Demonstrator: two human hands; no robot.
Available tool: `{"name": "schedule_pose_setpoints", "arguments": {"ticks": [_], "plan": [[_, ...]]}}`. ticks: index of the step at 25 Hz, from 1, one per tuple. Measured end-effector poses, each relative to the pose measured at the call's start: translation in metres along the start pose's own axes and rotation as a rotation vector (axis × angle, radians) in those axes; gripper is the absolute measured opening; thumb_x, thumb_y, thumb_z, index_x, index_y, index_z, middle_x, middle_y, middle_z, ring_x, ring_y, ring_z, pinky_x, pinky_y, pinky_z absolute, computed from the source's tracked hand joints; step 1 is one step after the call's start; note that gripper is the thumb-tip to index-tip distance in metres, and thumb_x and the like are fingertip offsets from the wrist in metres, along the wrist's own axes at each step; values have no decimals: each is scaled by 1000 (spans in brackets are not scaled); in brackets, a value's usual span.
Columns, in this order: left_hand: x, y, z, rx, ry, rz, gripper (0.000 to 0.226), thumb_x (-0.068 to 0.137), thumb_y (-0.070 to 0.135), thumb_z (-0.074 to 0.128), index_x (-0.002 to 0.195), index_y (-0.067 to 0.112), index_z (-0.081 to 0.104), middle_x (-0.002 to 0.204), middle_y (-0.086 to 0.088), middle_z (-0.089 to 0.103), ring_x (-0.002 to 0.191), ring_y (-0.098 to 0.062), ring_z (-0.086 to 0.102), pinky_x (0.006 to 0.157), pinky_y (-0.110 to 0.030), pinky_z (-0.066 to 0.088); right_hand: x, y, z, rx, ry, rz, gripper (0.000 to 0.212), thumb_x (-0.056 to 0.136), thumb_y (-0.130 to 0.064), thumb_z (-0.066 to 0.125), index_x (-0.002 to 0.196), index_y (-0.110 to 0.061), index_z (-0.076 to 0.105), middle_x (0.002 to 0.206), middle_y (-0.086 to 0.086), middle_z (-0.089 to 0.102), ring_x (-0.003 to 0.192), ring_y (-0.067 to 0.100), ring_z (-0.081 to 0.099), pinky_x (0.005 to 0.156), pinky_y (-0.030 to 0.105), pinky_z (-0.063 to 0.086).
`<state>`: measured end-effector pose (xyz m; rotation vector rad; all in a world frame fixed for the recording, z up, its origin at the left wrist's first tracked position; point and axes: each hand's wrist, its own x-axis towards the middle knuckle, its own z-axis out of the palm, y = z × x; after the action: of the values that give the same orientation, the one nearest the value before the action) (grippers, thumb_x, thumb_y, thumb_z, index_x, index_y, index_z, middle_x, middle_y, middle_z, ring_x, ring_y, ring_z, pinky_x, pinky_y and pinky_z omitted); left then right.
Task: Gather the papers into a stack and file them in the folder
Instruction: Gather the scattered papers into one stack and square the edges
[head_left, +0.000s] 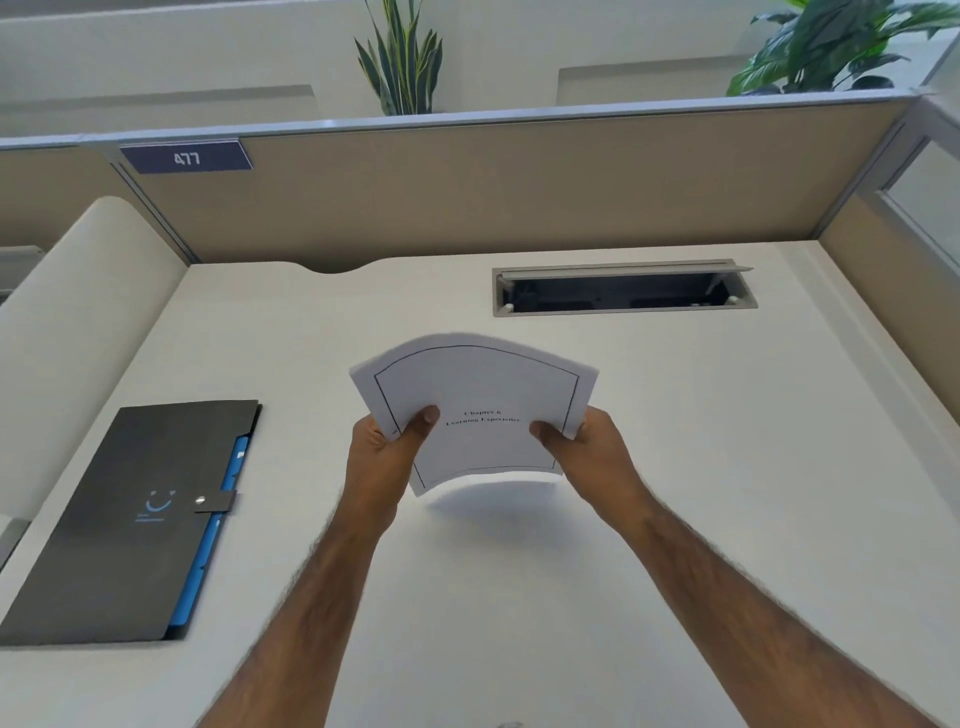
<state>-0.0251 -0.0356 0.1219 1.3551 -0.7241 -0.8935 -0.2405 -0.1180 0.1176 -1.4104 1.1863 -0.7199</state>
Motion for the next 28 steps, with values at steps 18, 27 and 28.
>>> {"name": "schedule_pose_setpoints", "arguments": {"ticks": [18, 27, 28], "plan": [[26, -41, -43, 113, 135, -440, 30, 86, 21, 79, 112, 6, 74, 106, -13, 79, 97, -32, 76, 87, -45, 61, 25, 11, 48, -15, -43, 210, 18, 85, 1, 45, 93, -4, 60, 80, 3, 59, 62, 17, 44, 47, 21, 34], [63, -78, -90, 472, 210, -467, 4, 89, 5, 68, 87, 8, 69, 85, -10, 68, 74, -27, 60, 63, -27, 47, 55, 35, 115, 16, -118, 501, 32, 77, 1, 37, 102, 0, 58, 89, 7, 48, 72, 20, 37, 59, 24, 30], [64, -81, -93, 533, 215, -452, 7, 89, 4, 65, 92, 8, 70, 90, -10, 69, 75, -27, 60, 64, -27, 46, 58, 40, 117, 14, -119, 507, 35, 77, 1, 38, 105, 2, 59, 89, 7, 51, 74, 21, 40, 61, 25, 32]]}}
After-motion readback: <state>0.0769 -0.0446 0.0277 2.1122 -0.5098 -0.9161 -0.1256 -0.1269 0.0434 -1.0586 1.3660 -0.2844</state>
